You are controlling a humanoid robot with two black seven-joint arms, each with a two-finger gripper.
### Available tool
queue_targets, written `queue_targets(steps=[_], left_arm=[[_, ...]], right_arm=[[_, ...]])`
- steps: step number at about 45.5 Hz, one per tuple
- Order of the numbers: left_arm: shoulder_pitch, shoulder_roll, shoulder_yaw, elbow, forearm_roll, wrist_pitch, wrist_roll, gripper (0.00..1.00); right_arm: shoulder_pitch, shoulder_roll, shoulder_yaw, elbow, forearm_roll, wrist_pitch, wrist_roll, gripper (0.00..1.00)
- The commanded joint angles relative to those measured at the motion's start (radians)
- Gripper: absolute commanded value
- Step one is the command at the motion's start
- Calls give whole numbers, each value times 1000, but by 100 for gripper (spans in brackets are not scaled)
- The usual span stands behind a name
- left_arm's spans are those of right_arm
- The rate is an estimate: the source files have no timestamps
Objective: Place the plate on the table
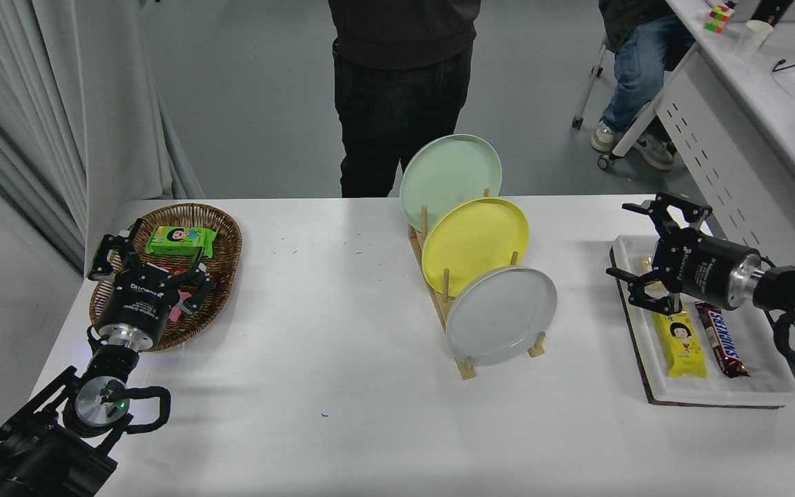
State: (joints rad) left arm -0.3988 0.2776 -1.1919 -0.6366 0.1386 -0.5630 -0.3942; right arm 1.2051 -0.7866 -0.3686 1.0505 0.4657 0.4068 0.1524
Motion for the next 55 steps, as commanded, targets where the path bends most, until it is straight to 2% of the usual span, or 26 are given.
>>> queue_targets(steps=[1,17,27,47,55], left_arm=[[0,0,0,0,-1,0,0,98],[0,0,0,0,1,0,0,98],[0,0,0,0,1,0,0,98],[0,0,0,0,0,0,0,98],[0,0,0,0,1,0,0,98]], right_arm=[[37,-42,-9,68,2,-2,-53,100],[41,-17,-10,72,11,-32,-93,100],[48,18,-9,111,37,-161,-96,100],[90,79,10,141,39,-240,-112,100],[102,55,8,213,37,-264,-114,100]])
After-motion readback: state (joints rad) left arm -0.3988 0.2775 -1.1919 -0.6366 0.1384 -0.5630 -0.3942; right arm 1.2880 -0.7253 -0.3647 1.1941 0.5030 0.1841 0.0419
